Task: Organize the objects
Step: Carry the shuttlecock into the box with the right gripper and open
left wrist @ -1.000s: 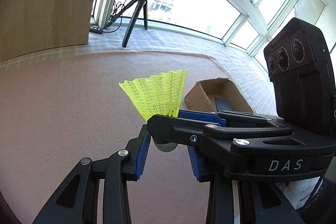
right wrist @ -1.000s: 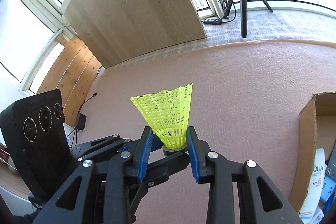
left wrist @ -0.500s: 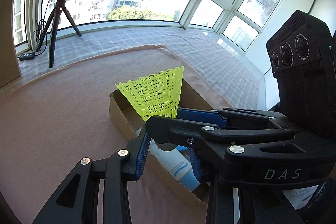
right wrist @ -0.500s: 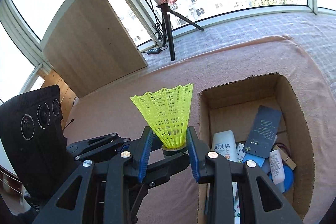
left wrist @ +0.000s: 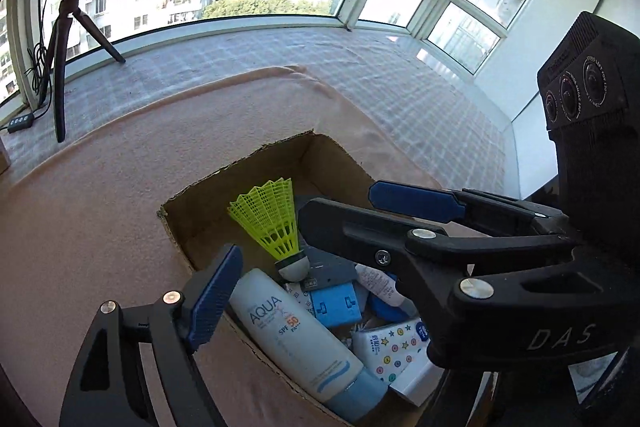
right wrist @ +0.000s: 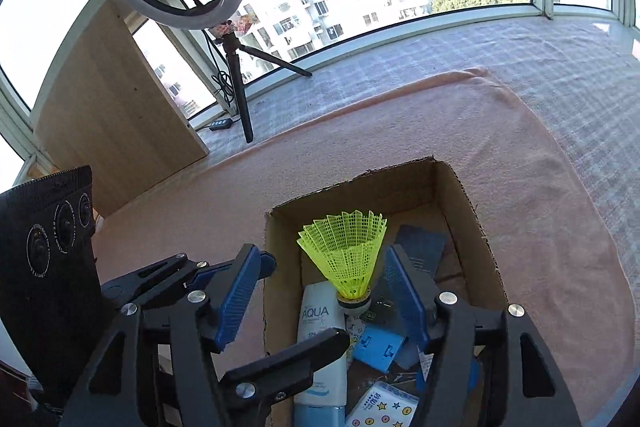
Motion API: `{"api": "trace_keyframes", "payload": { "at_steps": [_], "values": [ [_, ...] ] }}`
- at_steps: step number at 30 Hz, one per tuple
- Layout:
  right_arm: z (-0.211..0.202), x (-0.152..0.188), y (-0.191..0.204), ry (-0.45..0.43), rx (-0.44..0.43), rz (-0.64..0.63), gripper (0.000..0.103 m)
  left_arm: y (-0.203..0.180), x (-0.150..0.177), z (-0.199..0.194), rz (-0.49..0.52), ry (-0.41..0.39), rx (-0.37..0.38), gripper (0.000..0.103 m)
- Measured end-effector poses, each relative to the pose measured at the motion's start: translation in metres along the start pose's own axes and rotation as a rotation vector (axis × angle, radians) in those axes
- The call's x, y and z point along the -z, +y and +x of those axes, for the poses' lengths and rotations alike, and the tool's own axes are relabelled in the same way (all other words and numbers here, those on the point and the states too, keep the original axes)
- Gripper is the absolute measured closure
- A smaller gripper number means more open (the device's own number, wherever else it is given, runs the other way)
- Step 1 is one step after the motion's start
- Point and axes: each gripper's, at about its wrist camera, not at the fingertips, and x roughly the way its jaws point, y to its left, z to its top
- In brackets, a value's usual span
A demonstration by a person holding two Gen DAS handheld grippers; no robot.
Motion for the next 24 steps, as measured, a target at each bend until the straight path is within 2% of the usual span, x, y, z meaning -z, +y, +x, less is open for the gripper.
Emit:
{"api": "trace_keyframes", "payload": {
  "at_steps": [5, 13, 17, 24],
  "values": [
    [0.000, 0.000, -0.007, 0.003, 0.012, 0.016, 0.040, 0.012, 0.001, 0.003, -0.018, 0.021, -0.031, 0.019],
    [-0.007, 0.003, -0.002, -0.007, 0.012, 0.016, 0.040, 0.023, 0.006, -0.016, -0.036, 0.003, -0.078, 0.019],
    [-0.016, 0.009, 0.005, -0.018, 0.012, 0.004, 0.039, 0.028, 0.013, -0.034, -0.055, -0.014, -0.109, 0.019],
    [-0.033, 0.024, 0.028, -0.036, 0.010, -0.038, 0.037, 0.034, 0.036, -0.079, -0.056, -0.056, -0.203, 0.018]
  ]
}}
